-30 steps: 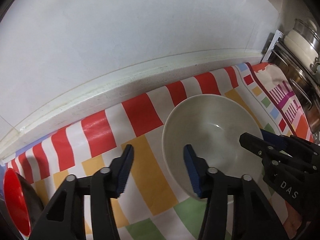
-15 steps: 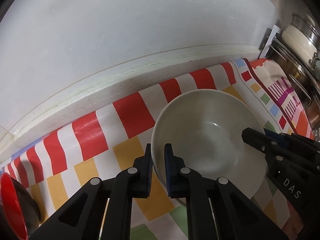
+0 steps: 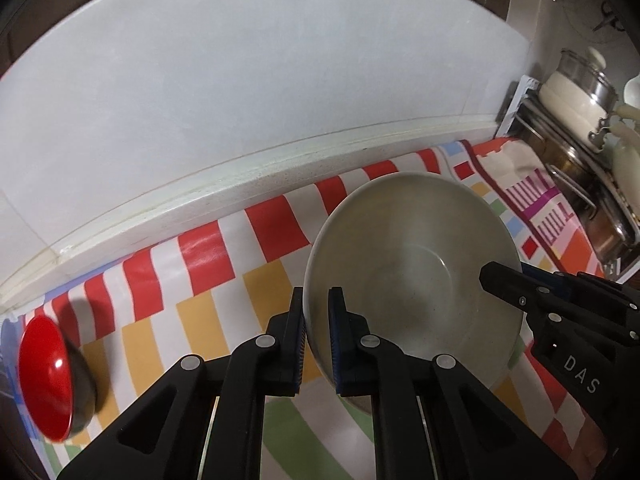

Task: Organize plates and bowls
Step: 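Carry the white bowl with the left tool over the pink bowl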

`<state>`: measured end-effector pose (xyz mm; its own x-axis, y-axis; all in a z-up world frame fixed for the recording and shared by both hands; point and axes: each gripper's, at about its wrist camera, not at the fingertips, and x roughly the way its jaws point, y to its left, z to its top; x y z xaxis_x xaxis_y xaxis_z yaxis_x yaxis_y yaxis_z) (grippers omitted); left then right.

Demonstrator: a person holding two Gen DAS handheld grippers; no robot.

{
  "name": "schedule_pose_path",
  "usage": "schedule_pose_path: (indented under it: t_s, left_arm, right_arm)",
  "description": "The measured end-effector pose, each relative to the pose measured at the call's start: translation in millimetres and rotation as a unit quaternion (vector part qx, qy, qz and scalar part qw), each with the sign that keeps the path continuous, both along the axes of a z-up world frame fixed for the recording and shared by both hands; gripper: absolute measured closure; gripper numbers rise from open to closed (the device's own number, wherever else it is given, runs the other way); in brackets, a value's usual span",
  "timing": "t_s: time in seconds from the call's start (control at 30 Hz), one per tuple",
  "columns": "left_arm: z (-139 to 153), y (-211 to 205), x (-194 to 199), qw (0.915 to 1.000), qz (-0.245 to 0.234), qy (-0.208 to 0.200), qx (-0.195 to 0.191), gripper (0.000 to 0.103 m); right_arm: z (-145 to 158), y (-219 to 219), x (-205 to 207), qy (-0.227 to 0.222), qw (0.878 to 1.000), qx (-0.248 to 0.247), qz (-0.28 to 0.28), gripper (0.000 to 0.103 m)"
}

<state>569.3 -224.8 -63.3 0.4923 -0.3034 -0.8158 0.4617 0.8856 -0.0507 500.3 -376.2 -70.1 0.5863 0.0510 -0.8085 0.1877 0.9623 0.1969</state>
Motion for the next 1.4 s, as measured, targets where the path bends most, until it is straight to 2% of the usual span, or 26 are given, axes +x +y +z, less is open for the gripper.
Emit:
schedule_pose_path:
  t_s: [0.37, 0.77, 1.03, 1.4]
  left_arm:
    - [33.1, 15.7, -58.2, 0.9998, -0.002, -0.020, -0.009, 0.090]
    - [54.6, 37.7, -129.7, 0.9991, 0.003, -0.036, -0.023, 0.090]
    - [53.0, 45.3, -171.2, 0.9992, -0.003, -0.030, -0.026, 0.090]
    - [35.5, 54.1, -209.4, 0.9998, -0.007, -0.005, -0.018, 0.090]
  right_arm:
    - [37.1, 17.4, -55.3, -0.015, 1.000, -0.016, 0.003, 0.091]
    - [57.5, 38.0, -119.2, -0.018, 0.999, -0.023, 0.014, 0.091]
    - [59.3, 49.0, -156.4, -0.009, 0.999, -0.027, 0.020, 0.091]
    - [41.5, 56.9, -192.2, 0.026, 0.999, -0.014, 0.025, 0.091]
